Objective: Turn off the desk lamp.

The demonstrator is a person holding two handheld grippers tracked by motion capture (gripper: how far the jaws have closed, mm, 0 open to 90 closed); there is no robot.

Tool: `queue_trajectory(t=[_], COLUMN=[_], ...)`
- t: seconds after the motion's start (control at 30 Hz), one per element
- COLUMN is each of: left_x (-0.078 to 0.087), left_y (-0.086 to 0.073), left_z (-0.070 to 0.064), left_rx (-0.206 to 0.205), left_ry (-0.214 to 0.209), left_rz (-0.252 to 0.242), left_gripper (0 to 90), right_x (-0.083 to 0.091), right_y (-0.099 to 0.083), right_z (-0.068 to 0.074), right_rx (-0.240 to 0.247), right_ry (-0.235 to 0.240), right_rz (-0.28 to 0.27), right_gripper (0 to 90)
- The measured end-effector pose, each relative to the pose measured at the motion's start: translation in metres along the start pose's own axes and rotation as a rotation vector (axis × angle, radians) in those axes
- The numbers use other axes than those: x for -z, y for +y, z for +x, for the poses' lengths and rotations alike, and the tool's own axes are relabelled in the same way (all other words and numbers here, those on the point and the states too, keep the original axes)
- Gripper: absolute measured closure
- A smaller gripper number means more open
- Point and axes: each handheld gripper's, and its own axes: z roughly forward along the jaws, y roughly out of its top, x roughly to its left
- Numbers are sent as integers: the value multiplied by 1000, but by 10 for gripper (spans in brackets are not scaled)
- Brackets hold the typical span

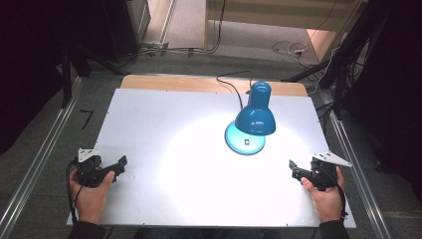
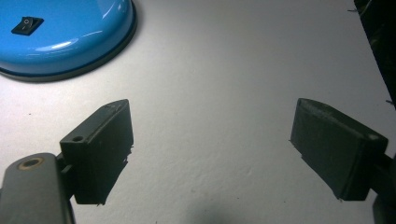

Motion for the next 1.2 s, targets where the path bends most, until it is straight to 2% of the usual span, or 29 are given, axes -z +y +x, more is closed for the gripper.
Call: queue_trajectory(t=[0.37, 0.67, 1.2], left_x=[0, 0, 0], left_y=[0, 0, 0], left_z=[0, -1, -2], left_rx=[-2, -4, -7], left_ry=[1, 2, 0], left_rz=[-1, 2, -3], left_gripper=[102, 102, 102], right_x=[-2, -6, -9], right_y=[4, 9, 14], right_z=[4, 14, 22], right_rx=[7, 30, 35], right_ry=[7, 22, 41], right_rz=[-5, -10, -16], right_gripper=[118, 119, 120])
